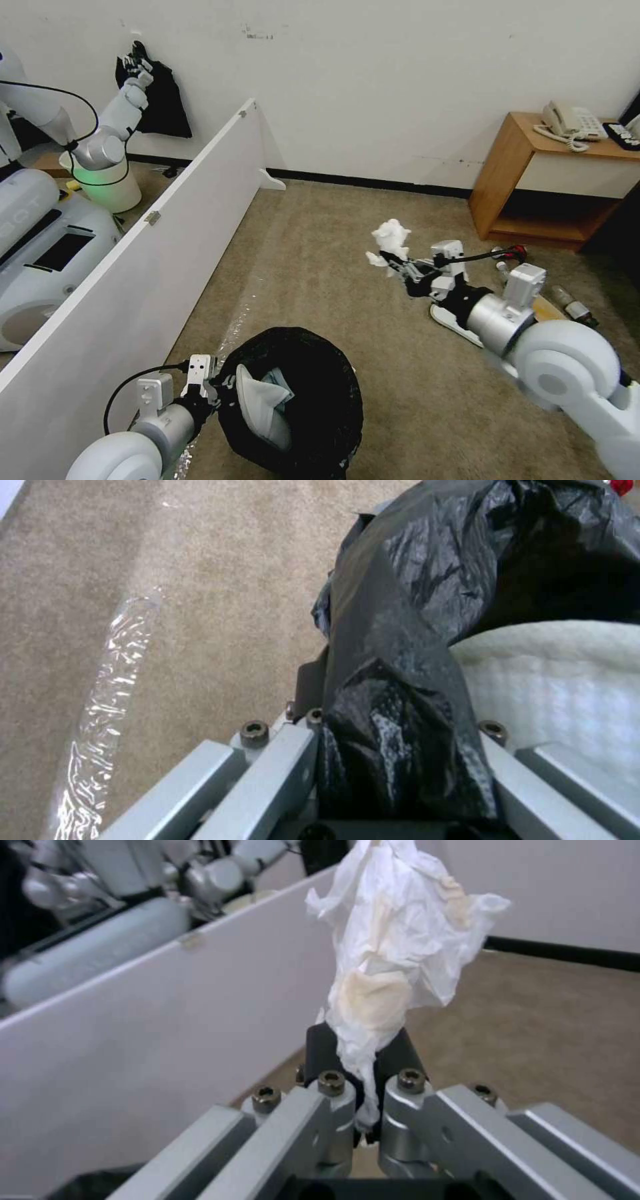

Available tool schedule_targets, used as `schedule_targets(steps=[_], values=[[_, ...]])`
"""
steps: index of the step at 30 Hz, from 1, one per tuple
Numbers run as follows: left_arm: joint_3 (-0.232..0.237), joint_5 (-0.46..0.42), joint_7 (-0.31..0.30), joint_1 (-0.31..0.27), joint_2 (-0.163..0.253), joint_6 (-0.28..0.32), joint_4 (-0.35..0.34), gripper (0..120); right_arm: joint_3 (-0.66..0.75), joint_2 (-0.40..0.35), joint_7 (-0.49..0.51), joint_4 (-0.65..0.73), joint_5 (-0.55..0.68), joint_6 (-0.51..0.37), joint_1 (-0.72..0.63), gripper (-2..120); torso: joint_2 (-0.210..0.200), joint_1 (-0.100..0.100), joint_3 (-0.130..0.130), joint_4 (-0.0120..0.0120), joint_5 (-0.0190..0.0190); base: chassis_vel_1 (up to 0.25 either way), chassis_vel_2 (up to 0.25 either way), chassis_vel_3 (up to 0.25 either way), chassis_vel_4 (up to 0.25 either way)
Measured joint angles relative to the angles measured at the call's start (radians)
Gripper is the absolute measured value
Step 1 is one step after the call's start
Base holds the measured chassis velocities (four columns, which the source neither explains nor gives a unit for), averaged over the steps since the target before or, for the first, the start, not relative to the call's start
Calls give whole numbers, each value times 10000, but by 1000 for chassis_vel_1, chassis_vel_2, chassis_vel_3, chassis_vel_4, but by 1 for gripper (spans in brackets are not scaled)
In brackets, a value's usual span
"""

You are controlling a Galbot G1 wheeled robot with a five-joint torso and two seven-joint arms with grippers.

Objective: Pick up the trash bin, then pick up the garbage from the floor and place it into the trash bin.

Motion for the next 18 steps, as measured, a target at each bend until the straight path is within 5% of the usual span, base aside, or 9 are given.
schedule_targets(steps=[18], values=[[163,-316,-92,-845,-79,53,473,4,-2697,587,-1082,-392,-20,460,1818,0,0,0,1,-3,0,0,0,0,0]])
